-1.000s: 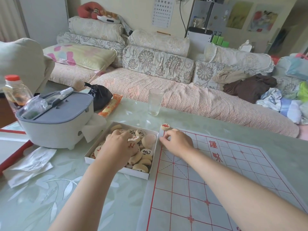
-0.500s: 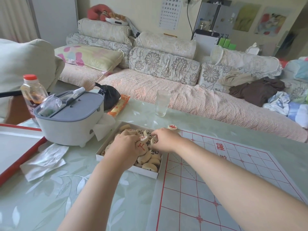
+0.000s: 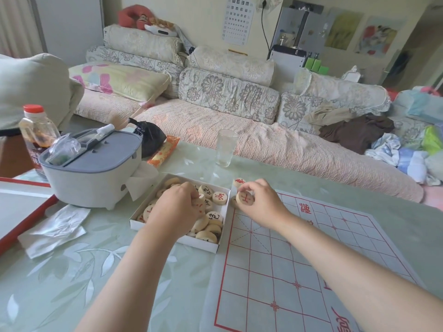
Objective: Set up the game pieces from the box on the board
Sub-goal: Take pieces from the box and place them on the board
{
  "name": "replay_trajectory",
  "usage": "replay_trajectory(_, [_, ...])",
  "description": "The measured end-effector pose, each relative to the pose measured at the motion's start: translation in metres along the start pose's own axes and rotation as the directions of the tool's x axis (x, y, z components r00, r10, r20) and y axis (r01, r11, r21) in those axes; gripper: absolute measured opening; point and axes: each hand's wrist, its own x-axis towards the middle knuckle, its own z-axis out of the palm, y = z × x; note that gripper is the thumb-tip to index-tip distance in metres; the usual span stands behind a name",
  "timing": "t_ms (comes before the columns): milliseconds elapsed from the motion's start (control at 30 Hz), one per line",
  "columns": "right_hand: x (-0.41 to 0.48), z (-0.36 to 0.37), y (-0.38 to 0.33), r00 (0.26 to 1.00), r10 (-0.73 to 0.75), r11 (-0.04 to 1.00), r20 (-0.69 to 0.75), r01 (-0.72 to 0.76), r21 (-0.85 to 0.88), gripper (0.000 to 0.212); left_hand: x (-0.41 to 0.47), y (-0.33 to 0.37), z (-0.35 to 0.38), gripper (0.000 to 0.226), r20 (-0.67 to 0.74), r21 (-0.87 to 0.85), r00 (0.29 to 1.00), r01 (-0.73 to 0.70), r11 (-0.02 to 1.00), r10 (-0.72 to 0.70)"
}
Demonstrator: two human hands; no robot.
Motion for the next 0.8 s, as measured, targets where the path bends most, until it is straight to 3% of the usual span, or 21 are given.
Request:
replay_trajectory(167, [-0.02, 0.006, 0.011, 0.997, 0.046, 0.997, 0.054, -0.042, -0.07, 0.044, -0.004, 0.014, -0.001, 0.02, -0.048, -0.074, 0.999, 0.02, 0.997, -0.023])
replay_trajectory(333, [-0.02, 0.019, 0.002, 0.998, 0.064, 0.991, -0.015, -0.065, -0.118, 0.022, -0.008, 0.021, 0.001, 0.02, 0.003, -0.254, 0.999, 0.047, 0.966, -0.048])
replay_trajectory(467, [-0.018, 0.029, 0.005, 0.998, 0.067, 0.979, 0.014, -0.064, -0.195, 0.014, -0.009, 0.017, 0.002, 0.015, 0.04, -0.276, 0.999, 0.041, 0.96, -0.031])
replay_trajectory(600, [-0.022, 0.023, 0.003, 0.998, 0.006, 0.995, -0.067, -0.012, -0.094, 0.012, -0.007, 0.019, 0.005, 0.017, 0.054, -0.351, 0.997, 0.064, 0.934, -0.048])
replay_trajectory(667, [-0.026, 0.016, -0.006, 0.993, -0.06, 0.997, -0.103, 0.064, 0.04, 0.007, -0.006, 0.023, 0.007, 0.017, 0.068, -0.409, 0.994, 0.102, 0.907, -0.081])
replay_trajectory(800, [-0.045, 0.004, -0.029, 0.985, -0.173, 0.944, -0.02, 0.172, 0.281, 0.031, -0.005, 0.032, 0.009, 0.019, 0.073, -0.578, 0.977, 0.204, 0.791, -0.198])
